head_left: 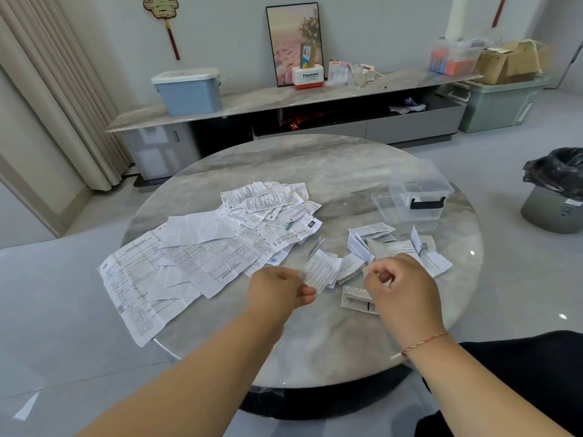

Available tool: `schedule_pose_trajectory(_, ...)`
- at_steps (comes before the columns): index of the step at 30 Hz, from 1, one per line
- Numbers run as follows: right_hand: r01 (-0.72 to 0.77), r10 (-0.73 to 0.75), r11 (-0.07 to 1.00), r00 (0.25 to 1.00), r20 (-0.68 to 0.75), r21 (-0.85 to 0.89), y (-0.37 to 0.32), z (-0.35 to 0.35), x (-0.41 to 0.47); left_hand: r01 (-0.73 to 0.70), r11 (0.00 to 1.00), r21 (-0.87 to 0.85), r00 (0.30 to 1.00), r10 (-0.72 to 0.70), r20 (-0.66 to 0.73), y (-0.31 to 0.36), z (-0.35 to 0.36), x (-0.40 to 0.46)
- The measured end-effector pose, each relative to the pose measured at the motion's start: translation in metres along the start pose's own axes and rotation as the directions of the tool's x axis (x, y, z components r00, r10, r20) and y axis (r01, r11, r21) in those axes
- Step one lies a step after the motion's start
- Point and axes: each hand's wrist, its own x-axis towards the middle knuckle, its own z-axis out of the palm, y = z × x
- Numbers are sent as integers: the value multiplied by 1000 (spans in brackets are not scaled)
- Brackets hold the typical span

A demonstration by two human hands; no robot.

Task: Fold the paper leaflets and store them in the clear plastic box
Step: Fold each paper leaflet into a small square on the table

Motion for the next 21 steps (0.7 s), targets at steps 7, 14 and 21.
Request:
schedule_pose_trajectory(7,-138,161,986,918,363,-88,6,23,-20,286,954,-94,956,-291,-43,-5,38,43)
schedule_pose_trajectory(14,21,83,978,875,478,-207,28,45,5,289,955,-62,957,-288,22,-10,49,58)
schedule_pose_trajectory(21,-16,52,993,949,312,-116,29,38,17,48,912,408,998,-64,25,-6,28,62)
